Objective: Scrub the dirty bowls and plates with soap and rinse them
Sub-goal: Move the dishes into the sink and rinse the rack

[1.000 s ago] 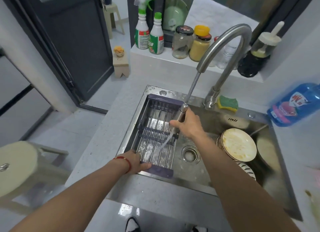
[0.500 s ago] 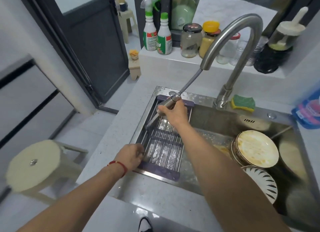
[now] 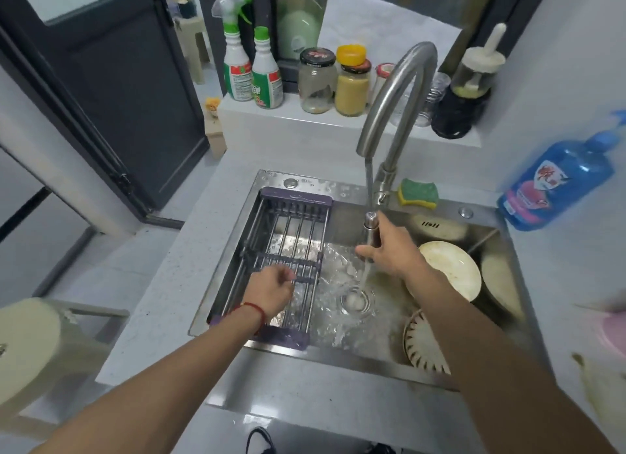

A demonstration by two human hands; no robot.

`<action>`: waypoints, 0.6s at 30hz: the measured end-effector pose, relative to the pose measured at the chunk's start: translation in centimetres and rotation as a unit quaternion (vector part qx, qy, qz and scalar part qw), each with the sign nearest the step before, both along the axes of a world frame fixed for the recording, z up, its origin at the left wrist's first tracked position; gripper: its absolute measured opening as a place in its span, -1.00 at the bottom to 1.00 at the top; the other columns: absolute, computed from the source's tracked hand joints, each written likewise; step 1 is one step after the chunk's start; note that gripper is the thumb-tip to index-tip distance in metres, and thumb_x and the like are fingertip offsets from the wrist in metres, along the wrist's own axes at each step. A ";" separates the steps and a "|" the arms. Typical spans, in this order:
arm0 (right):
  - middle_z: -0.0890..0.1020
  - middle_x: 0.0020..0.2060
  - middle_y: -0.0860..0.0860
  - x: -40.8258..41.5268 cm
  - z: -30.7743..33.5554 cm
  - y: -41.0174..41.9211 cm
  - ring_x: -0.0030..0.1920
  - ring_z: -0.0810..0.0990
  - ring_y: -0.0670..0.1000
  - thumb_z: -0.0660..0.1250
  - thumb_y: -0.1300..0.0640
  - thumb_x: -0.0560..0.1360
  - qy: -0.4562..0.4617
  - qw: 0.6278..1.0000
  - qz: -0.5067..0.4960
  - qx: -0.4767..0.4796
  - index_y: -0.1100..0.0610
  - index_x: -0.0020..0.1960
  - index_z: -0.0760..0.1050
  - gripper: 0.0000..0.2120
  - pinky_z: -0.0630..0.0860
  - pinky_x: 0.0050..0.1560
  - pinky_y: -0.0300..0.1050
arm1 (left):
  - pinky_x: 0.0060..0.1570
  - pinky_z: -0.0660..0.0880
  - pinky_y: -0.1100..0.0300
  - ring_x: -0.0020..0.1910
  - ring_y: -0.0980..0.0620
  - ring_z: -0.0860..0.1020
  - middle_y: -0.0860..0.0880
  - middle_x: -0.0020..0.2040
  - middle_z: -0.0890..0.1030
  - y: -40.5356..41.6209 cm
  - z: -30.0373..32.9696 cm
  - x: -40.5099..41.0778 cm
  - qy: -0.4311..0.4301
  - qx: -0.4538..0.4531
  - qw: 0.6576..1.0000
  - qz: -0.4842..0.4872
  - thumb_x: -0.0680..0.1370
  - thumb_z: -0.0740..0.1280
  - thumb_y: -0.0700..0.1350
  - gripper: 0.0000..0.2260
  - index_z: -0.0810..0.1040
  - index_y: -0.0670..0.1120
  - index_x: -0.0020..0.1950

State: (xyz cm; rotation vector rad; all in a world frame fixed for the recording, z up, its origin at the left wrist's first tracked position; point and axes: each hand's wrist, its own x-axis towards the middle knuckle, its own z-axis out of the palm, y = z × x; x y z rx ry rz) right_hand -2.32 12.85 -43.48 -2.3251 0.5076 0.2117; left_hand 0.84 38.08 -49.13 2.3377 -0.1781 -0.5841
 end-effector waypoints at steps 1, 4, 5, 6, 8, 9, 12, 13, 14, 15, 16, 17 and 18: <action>0.62 -0.12 0.00 -1.2 -0.1 -1.1 -0.10 0.62 0.04 0.55 0.01 0.47 0.005 1.000 -0.012 -0.011 -0.05 0.15 0.37 -0.59 0.50 -0.10 -0.04 | 0.08 0.59 0.14 -0.01 0.02 0.64 0.00 -0.03 0.68 -1.2 0.6 0.1 0.000 -0.006 1.000 -0.020 0.64 0.31 -0.27 -0.84 0.59 -0.04 -0.02; 0.65 -0.01 -0.04 -5.1 -0.5 -3.7 0.00 0.63 0.04 0.55 -0.07 0.43 0.002 0.999 -0.052 -0.005 -0.12 0.17 0.40 -0.57 0.56 0.10 0.06 | 0.04 0.62 0.16 0.00 0.01 0.65 -0.02 0.00 0.67 -4.9 2.6 0.7 -0.002 -0.036 0.997 -0.075 0.65 0.31 -0.25 -0.87 0.61 -0.07 0.10; 0.67 0.02 -0.05 -6.0 -0.7 -4.0 0.02 0.65 0.03 0.54 -0.07 0.42 -0.008 0.999 -0.051 0.011 -0.15 0.18 0.41 -0.57 0.57 0.16 0.10 | -0.02 0.60 0.19 -0.03 0.01 0.64 -0.02 0.00 0.67 -5.9 3.2 0.9 -0.009 -0.044 0.995 -0.087 0.65 0.31 -0.24 -0.87 0.61 -0.07 0.12; 0.67 0.03 -0.07 -6.6 -0.9 -4.2 0.04 0.66 0.01 0.54 -0.06 0.42 -0.018 0.999 -0.046 0.022 -0.16 0.18 0.43 -0.58 0.58 0.19 0.13 | -0.11 0.57 0.24 -0.09 0.03 0.63 -0.02 0.01 0.67 -6.7 3.8 0.9 -0.016 -0.049 0.994 -0.099 0.65 0.31 -0.24 -0.86 0.61 -0.07 0.15; 0.69 0.03 -0.09 -7.2 -0.5 -3.7 0.06 0.67 -0.03 0.53 -0.01 0.45 -0.038 0.998 -0.039 0.043 -0.15 0.18 0.46 -0.63 0.58 0.21 0.14 | -0.22 0.52 0.30 -0.19 0.11 0.57 -0.04 0.04 0.68 -8.1 5.1 1.0 -0.030 -0.060 0.990 -0.124 0.65 0.32 -0.25 -0.85 0.62 -0.08 0.17; 0.69 0.05 -0.10 -7.4 0.0 -3.4 0.08 0.66 -0.04 0.53 0.00 0.46 -0.051 0.996 -0.041 0.057 -0.14 0.20 0.47 -0.63 0.58 0.23 0.14 | -0.17 0.55 0.28 -0.16 0.12 0.58 -0.03 0.05 0.68 -8.9 6.0 1.1 -0.040 -0.070 0.988 -0.135 0.64 0.33 -0.25 -0.84 0.62 -0.08 0.16; 0.66 0.17 -0.13 -6.5 1.6 -2.1 0.19 0.63 -0.09 0.55 -0.03 0.46 -0.099 0.988 -0.057 0.105 -0.13 0.28 0.47 -0.55 0.53 0.34 0.10 | 0.10 0.59 0.17 0.05 0.04 0.63 0.01 0.06 0.67 -10.1 8.2 1.2 -0.063 -0.097 0.985 -0.130 0.61 0.33 -0.28 -0.81 0.61 -0.01 0.09; 0.65 0.18 -0.14 -5.9 2.4 -1.9 0.22 0.62 -0.10 0.55 -0.05 0.45 -0.116 0.984 -0.067 0.118 -0.14 0.29 0.47 -0.54 0.51 0.37 0.10 | 0.15 0.58 0.14 0.07 0.02 0.63 0.01 0.05 0.67 -10.4 8.8 1.3 -0.068 -0.108 0.984 -0.122 0.61 0.33 -0.29 -0.80 0.61 0.00 0.08; 0.65 0.17 -0.16 -5.2 3.3 -1.9 0.23 0.61 -0.10 0.55 -0.06 0.46 -0.133 0.980 -0.080 0.126 -0.15 0.27 0.47 -0.56 0.50 0.38 0.09 | 0.15 0.57 0.14 0.08 0.01 0.62 0.01 0.05 0.67 -10.7 9.4 1.4 -0.070 -0.119 0.984 -0.113 0.61 0.33 -0.30 -0.80 0.61 0.00 0.07; 0.65 0.15 -0.17 -4.6 4.3 -2.0 0.21 0.61 -0.10 0.54 -0.05 0.47 -0.149 0.977 -0.089 0.127 -0.15 0.25 0.48 -0.60 0.50 0.37 0.08 | 0.10 0.56 0.20 0.07 0.02 0.62 0.00 0.05 0.66 -10.9 10.0 1.6 -0.071 -0.129 0.983 -0.111 0.61 0.32 -0.30 -0.80 0.61 -0.01 0.07; 0.66 0.12 -0.16 -4.0 5.4 -2.2 0.19 0.62 -0.10 0.52 -0.03 0.49 -0.159 0.975 -0.093 0.120 -0.15 0.23 0.49 -0.63 0.52 0.35 0.08 | 0.02 0.52 0.29 0.06 0.04 0.61 0.01 0.05 0.66 -11.1 10.6 1.6 -0.070 -0.137 0.982 -0.110 0.61 0.31 -0.30 -0.80 0.61 -0.02 0.09; 0.67 0.10 -0.15 -3.6 6.1 -2.2 0.16 0.63 -0.09 0.52 -0.02 0.50 -0.166 0.975 -0.093 0.114 -0.13 0.22 0.50 -0.66 0.53 0.32 0.08 | -0.06 0.46 0.38 0.04 0.07 0.60 0.02 0.05 0.66 -11.1 10.8 1.5 -0.071 -0.145 0.981 -0.111 0.62 0.31 -0.30 -0.81 0.60 -0.03 0.10; 0.68 0.09 -0.13 -3.1 6.7 -2.3 0.14 0.64 -0.08 0.51 -0.02 0.50 -0.169 0.975 -0.090 0.109 -0.10 0.22 0.52 -0.67 0.55 0.30 0.09 | -0.11 0.42 0.43 0.03 0.10 0.59 0.03 0.04 0.66 -11.2 11.3 1.5 -0.074 -0.157 0.979 -0.107 0.62 0.31 -0.29 -0.82 0.61 -0.04 0.10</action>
